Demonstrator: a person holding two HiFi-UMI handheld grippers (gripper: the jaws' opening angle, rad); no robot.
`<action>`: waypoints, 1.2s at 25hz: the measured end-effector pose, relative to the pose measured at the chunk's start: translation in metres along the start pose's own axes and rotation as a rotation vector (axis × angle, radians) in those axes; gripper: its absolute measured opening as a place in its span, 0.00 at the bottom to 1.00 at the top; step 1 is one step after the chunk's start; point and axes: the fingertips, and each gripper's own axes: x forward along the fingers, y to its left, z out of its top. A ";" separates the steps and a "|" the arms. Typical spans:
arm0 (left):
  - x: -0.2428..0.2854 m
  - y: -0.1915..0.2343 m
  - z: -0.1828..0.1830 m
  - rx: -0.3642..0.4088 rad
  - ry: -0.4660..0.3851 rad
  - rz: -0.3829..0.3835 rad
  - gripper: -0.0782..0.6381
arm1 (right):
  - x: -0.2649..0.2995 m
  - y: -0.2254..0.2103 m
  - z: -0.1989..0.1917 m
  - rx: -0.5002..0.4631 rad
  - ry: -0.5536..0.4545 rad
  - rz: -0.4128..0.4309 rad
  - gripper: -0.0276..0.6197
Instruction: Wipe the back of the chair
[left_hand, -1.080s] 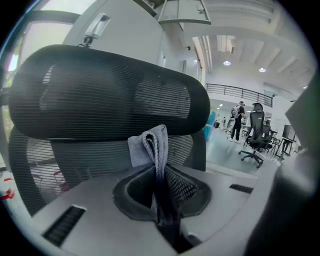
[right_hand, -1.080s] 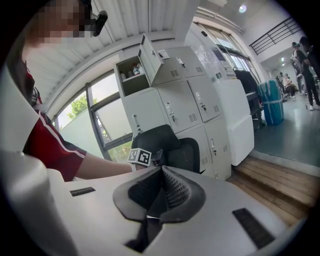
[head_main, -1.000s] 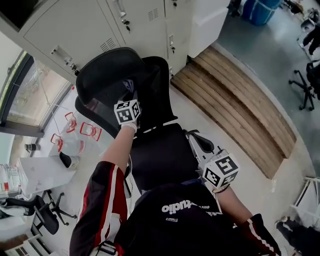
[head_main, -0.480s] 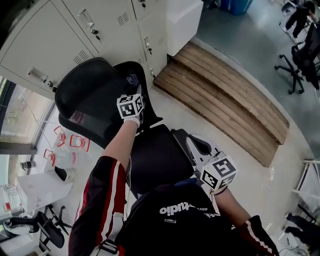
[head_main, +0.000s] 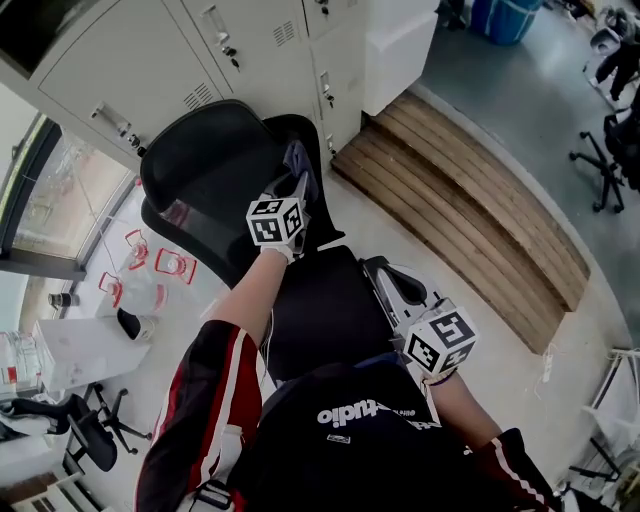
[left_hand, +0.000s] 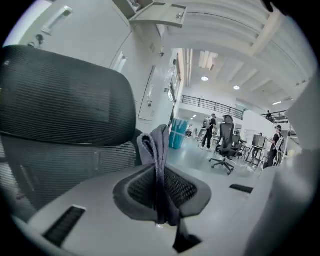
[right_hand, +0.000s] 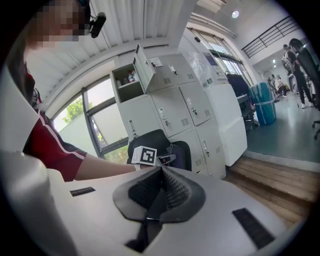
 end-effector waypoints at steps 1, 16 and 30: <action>-0.015 0.006 -0.002 -0.002 -0.005 0.014 0.18 | 0.003 0.008 0.000 -0.009 0.003 0.019 0.07; -0.286 0.216 -0.102 -0.131 0.022 0.478 0.18 | 0.068 0.140 -0.031 -0.139 0.138 0.297 0.07; -0.305 0.310 -0.147 -0.043 0.129 0.623 0.18 | 0.065 0.114 -0.053 -0.130 0.197 0.180 0.07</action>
